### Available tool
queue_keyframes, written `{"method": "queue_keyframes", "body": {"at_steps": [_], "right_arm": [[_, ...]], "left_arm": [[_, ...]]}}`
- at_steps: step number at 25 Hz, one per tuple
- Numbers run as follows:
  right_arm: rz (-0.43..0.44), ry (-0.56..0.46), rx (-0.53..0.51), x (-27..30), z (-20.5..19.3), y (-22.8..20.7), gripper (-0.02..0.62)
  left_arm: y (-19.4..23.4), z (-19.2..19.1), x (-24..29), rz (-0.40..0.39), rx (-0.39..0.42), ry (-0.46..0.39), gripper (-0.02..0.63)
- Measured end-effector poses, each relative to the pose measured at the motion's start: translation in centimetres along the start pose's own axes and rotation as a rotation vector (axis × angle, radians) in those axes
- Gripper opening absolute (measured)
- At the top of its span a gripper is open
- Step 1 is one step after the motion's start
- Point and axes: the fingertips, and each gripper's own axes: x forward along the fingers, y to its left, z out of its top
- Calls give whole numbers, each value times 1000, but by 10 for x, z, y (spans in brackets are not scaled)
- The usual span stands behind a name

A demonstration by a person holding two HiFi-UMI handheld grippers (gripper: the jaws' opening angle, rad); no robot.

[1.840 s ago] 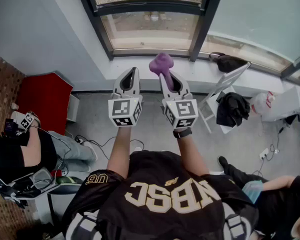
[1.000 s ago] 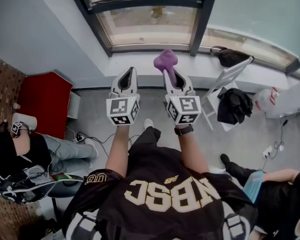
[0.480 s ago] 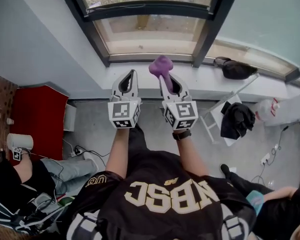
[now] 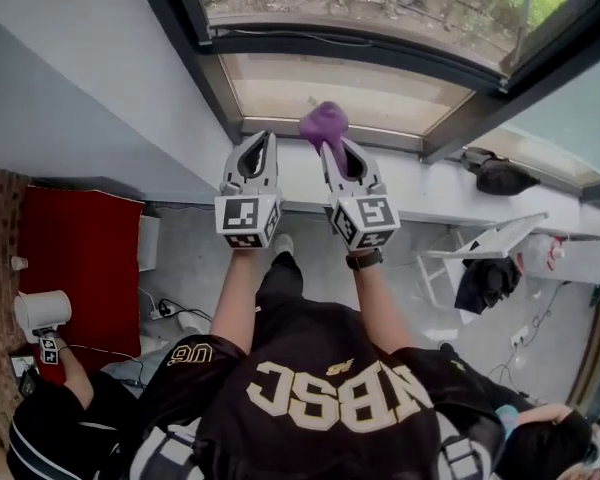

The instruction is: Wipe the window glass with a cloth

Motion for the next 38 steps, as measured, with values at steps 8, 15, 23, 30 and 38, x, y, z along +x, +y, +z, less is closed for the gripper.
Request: {"method": "queue_keyframes", "body": {"at_steps": [8,15,23,30,38], "right_arm": [[63,71,-44,151,-23,22,75],[195,150,-105,237,-68,58,75],[315,93,-156,321,-112,73,75],[318,88,-46,383,-161,48,75],[165,5,40,355,-147,-50,75]], "left_arm": [[121,-33,47,58,-11,66,18],[165,-65,52,116,-43,116,18],[195,-84,48,277,-58,109,18],[191,-114,45,394,-88,138,18],[141,-135,76,334,-34,167,18]]}}
